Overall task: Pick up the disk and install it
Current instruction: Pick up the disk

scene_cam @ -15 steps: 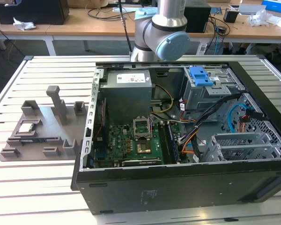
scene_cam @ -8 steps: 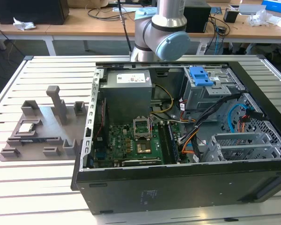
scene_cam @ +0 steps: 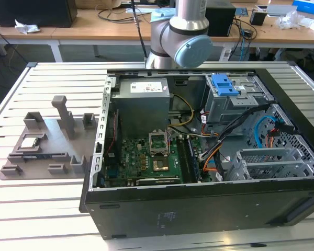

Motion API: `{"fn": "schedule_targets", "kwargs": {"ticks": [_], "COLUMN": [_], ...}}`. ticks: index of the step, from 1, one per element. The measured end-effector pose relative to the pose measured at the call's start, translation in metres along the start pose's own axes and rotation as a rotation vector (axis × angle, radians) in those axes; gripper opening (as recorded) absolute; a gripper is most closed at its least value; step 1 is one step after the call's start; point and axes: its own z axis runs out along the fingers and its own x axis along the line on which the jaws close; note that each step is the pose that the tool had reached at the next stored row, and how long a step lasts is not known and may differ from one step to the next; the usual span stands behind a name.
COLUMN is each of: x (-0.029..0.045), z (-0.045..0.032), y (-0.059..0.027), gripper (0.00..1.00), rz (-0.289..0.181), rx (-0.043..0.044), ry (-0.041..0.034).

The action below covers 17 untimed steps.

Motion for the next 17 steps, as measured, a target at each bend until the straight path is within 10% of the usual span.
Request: {"fn": "schedule_targets", "kwargs": {"ticks": [7, 12, 17], "x": [0.0010, 0.0007, -0.0010], "z": [0.0002, 0.0006, 0.0015], "y": [-0.0173, -0.0459, -0.0934], "gripper": [0.37, 0.37, 0.37], "rz": [0.000, 0.000, 0.000], "rx": [-0.0028, -0.0087, -0.0187], "ry": [0.0000, 0.0003, 0.0006]}}
